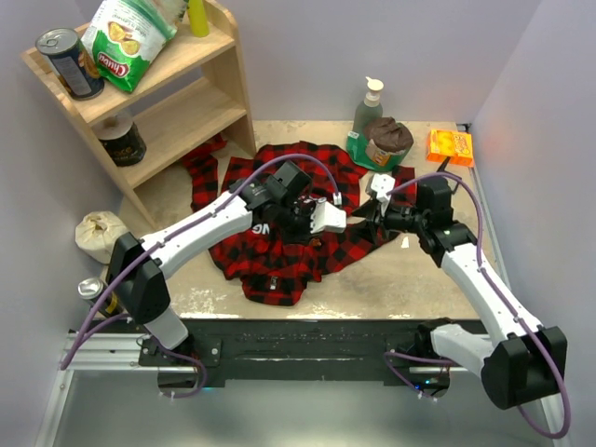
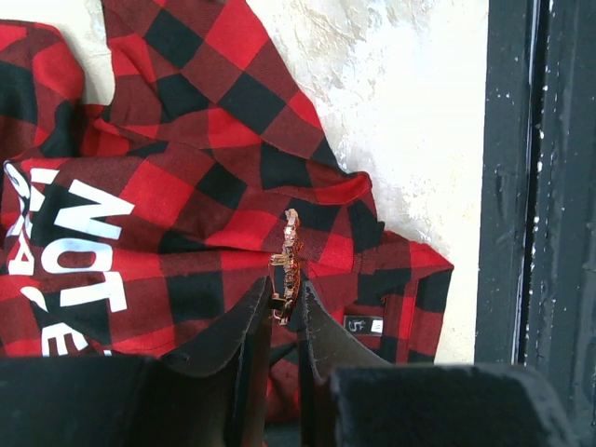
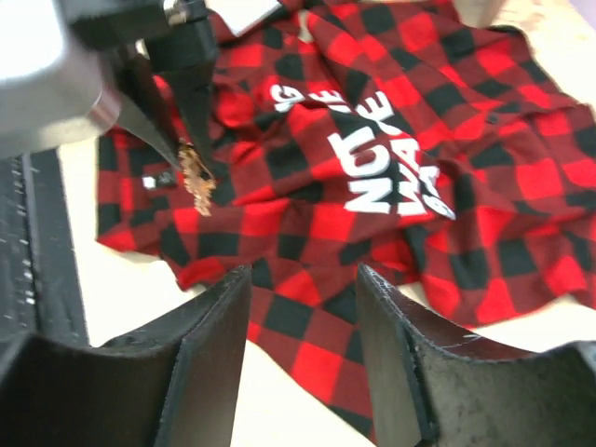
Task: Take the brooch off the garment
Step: Adjust the brooch.
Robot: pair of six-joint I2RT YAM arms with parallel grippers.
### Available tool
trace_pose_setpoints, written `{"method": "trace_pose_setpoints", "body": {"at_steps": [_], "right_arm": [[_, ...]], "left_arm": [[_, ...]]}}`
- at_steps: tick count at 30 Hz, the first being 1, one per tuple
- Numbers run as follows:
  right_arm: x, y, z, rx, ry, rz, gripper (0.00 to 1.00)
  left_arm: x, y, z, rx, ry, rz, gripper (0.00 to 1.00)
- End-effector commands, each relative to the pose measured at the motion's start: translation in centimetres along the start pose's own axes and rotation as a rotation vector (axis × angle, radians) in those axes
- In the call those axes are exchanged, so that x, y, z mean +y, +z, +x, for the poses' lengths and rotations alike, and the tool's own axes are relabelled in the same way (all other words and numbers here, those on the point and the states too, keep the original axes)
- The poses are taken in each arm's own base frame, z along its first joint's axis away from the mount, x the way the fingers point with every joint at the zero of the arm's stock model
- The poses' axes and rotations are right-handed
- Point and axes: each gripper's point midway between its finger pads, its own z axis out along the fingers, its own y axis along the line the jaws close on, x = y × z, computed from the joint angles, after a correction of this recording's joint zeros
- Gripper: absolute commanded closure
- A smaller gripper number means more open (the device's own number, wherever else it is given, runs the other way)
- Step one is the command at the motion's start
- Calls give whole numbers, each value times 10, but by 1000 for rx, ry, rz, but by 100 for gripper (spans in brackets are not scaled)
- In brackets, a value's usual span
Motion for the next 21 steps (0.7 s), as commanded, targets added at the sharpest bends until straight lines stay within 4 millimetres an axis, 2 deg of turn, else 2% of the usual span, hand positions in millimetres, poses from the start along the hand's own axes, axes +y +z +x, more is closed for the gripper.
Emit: {"method": "trace_pose_setpoints", "body": {"at_steps": [1, 8, 14, 21], "right_arm": [[10, 12, -20, -109, 36, -103, 51], [23, 27, -26, -121, 17, -148, 52], [36, 41, -18, -101, 11, -192, 52], [40, 47, -18, -111, 22, -233, 57]], "left_arm": [[7, -17, -27, -111, -23, -14, 100], [9, -20, -33, -137, -39, -5, 100], [13, -21, -36, -145, -53, -11, 100], [16, -24, -40, -165, -63, -9, 100]]}}
